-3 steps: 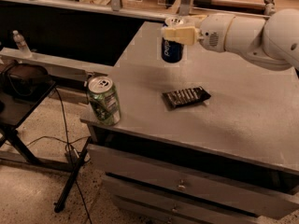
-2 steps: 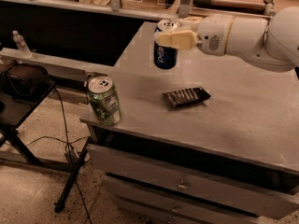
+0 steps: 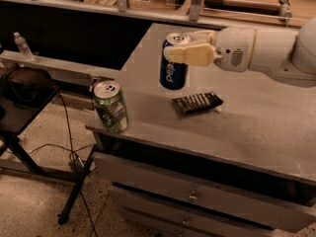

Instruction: Move pepsi can near green can

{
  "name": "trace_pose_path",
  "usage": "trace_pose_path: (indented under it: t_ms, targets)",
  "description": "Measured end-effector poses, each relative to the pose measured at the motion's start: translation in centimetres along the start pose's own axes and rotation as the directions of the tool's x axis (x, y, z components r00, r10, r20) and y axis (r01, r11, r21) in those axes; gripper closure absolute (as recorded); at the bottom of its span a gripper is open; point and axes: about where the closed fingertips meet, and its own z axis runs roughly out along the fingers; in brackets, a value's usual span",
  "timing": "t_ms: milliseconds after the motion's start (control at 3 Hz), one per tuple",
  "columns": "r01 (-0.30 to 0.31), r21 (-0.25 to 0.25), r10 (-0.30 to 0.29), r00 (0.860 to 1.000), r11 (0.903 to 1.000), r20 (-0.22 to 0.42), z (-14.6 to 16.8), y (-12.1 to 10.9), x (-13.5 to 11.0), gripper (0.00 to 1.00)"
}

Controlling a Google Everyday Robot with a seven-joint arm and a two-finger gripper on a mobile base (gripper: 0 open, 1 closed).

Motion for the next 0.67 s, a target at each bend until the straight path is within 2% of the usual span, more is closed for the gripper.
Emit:
trace_pose_path:
  t_ms: [333,667]
  targets:
    - [0.006,0.012,-0.006,1.0,0.9999,0.015,-2.3,1.5,-0.2,1.0]
    - [0.055,0.057,-0.056,0.998,0.9968,0.016,-5.5,3.0,1.1,1.0]
